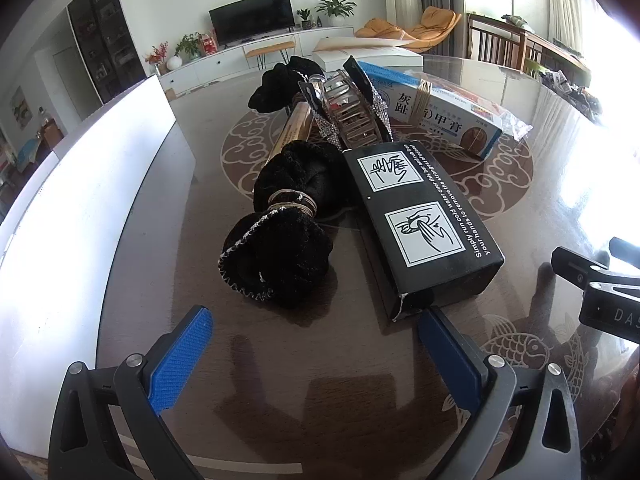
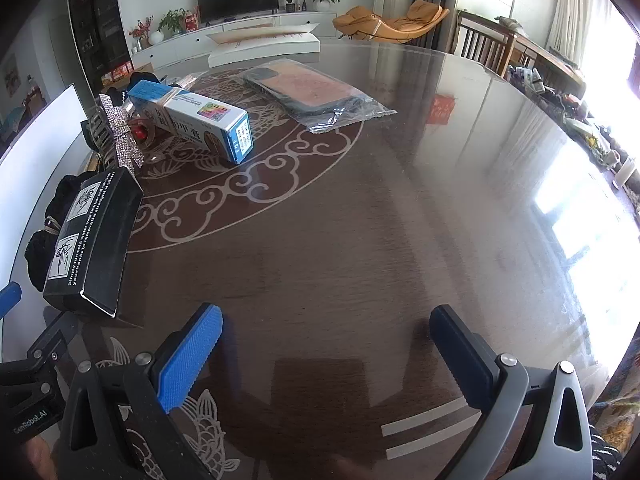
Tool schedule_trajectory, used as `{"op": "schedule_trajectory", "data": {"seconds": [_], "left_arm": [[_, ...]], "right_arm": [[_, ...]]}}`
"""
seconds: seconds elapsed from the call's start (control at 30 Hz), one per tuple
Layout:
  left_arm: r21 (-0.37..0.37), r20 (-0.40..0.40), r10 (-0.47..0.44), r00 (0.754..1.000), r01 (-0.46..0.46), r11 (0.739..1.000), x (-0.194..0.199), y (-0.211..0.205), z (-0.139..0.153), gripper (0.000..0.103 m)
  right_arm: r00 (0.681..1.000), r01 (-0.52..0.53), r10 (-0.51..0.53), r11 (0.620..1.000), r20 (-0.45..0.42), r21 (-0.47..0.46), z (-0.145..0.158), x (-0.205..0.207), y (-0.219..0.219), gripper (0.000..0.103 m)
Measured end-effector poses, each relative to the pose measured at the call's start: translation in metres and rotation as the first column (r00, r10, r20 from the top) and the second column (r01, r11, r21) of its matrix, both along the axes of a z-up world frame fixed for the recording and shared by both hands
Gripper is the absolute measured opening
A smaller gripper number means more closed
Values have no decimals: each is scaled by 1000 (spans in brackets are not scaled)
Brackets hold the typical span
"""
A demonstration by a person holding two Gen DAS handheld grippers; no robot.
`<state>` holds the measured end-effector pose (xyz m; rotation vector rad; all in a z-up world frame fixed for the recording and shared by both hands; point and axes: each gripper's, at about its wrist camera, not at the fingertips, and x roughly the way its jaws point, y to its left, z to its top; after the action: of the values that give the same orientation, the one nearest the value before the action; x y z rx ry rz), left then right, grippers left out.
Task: Organize objects
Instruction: 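Move the left tool toward the black scrunchie on the table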
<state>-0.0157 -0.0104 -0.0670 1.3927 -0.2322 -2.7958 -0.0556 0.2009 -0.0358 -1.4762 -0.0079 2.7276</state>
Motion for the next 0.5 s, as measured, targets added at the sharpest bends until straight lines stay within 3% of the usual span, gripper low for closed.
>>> {"op": "schedule_trajectory", "data": {"seconds": [0.27,0.5], "left_arm": [[13,15,-14,1000,13,1000,-8,1,-2,103],[71,41,-10,999,8,997,-12,-6,-3,103]], "right_arm": [[1000,4,-4,1000,0,-12,0,-3,0,103],[1000,0,0,1000,-11,-11,0,-5,-1,103]]}}
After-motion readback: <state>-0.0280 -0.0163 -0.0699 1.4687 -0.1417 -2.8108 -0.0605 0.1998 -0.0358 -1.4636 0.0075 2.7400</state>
